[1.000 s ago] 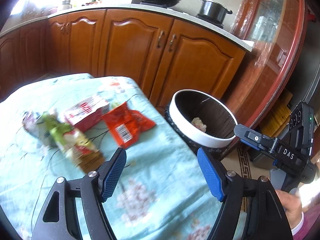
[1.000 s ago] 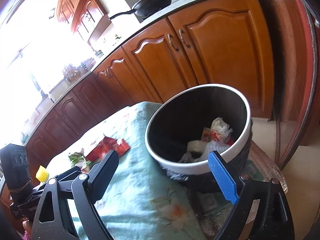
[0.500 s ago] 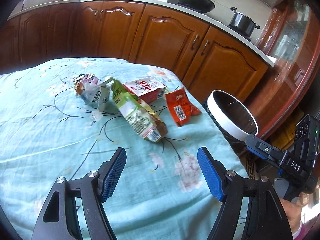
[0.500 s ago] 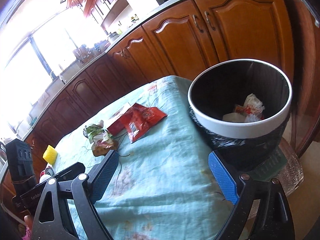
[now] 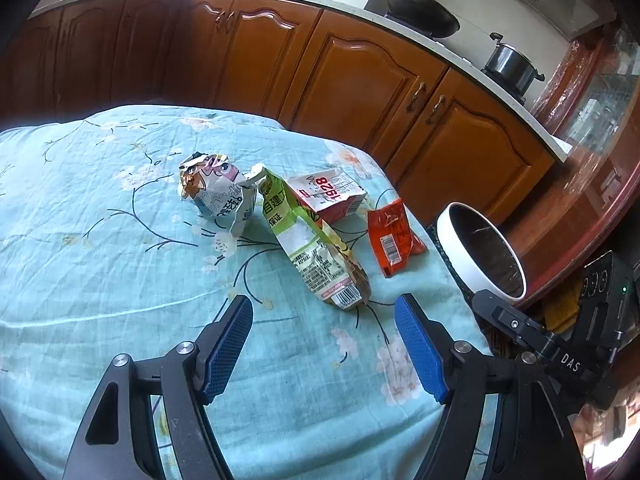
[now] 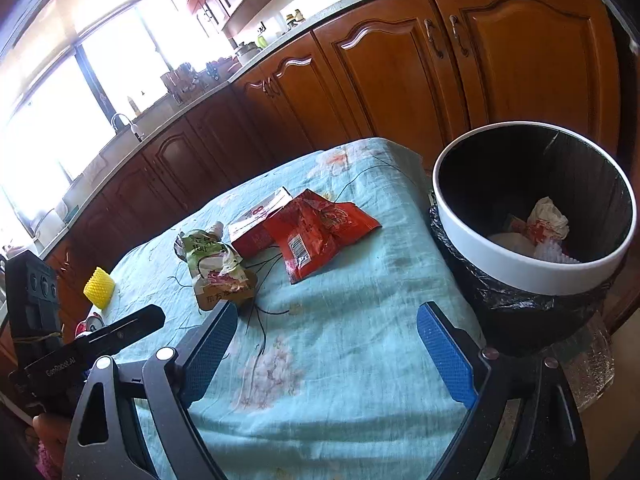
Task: Collect trash
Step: 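Grasp the green drink pouch with the left gripper while the right gripper grasps the red snack bag, then carry the pouch and red snack bag with both grippers over the bin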
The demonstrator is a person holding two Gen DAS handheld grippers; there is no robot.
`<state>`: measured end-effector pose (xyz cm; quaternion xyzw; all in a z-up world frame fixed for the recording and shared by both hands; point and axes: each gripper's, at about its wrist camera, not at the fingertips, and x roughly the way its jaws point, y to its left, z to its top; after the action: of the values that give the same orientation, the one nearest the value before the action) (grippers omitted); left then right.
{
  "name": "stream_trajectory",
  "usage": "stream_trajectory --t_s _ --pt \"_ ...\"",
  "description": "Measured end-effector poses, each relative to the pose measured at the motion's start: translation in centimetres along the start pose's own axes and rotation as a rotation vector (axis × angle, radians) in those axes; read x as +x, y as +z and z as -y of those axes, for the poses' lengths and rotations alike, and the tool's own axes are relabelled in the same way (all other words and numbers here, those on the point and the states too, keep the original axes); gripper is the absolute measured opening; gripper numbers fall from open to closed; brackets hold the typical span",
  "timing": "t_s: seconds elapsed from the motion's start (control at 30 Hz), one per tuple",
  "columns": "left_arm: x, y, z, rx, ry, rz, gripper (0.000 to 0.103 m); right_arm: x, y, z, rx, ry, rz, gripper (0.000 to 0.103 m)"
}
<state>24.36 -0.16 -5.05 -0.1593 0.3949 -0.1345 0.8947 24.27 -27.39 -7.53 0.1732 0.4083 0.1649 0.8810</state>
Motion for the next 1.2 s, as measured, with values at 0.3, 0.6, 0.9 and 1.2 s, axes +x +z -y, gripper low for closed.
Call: stream_trajectory --t_s 0.3,0.6,0.9,1.2 --pt "3.0 3.6 0.4 0.000 0.043 -0.001 0.072 3.5 3.5 -1.5 -0.113 0.013 -0.006 0.069" --pt "7.4 4.6 0.2 0.015 0.058 -0.087 0.031 9.0 5.0 -1.8 -0.189 0.000 -0.103 0.039" --pt "6.1 3.4 0.7 0.049 -0.003 -0.061 0.006 7.1 3.8 -1.2 -0.164 0.017 -0.092 0.003" --pt "3.4 2.4 1.9 0.090 -0.053 -0.032 0.006 2.4 2.7 -1.2 -0.134 0.044 -0.036 0.001"
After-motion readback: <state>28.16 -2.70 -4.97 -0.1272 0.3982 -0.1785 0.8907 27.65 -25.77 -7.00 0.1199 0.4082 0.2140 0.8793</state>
